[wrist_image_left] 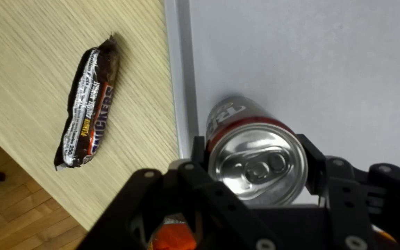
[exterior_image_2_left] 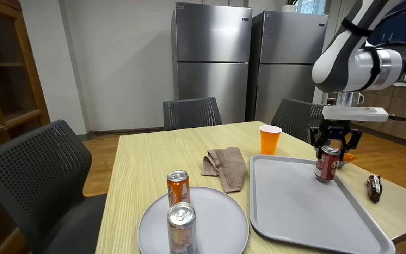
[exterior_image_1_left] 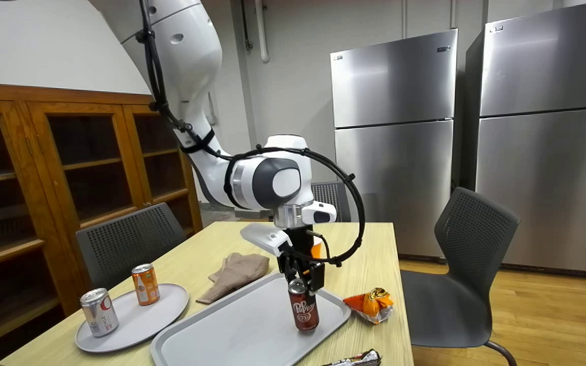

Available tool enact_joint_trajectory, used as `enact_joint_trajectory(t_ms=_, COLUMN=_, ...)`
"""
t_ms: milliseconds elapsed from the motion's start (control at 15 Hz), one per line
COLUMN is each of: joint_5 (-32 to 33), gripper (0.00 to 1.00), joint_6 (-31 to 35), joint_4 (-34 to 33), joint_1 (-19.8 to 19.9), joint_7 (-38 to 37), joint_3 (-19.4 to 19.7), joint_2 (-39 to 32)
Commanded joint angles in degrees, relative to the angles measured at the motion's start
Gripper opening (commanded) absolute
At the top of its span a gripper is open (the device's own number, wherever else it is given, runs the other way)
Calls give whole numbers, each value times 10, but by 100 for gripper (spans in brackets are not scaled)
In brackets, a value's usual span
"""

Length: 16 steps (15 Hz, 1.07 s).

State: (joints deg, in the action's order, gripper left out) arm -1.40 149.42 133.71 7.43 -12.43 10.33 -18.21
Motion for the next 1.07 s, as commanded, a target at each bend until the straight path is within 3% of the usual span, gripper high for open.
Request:
enact_joint_trajectory(t_ms=0, joint_5=-6, gripper=38, joint_6=-8, joint_4=-24, joint_1=4, joint_7=15, joint_3=-2, joint_2=-11)
enact_joint_trajectory(t_ms=67, joint_5=-5, gripper=72, joint_6=-7, joint_4=-24, joint_1=3, joint_7=16, joint_3=-2, joint_2=-10)
enact_joint_trajectory(t_ms=133, joint_5=-8, gripper=89, joint_6=-6, joint_4=-21, joint_1=4, joint_7=19, joint_3=-3, joint_2=-3)
enact_joint_trajectory(t_ms=200, joint_5=-10, gripper=96, joint_6=-3, joint_4=-17, joint_1=5, joint_7=23, joint_3=-5, joint_2=7)
enact_joint_trajectory(t_ms=333, joint_5=-11, gripper=100, joint_6=5, joint_4=-9, joint_1=4, joint_7=30, joint_3=-7, joint_2=30)
enact_joint_trajectory(t_ms=1000, joint_5=-21, gripper=100, joint_6=14, joint_4=46, joint_1=-26, joint_7=59, joint_3=-51, joint_2=141)
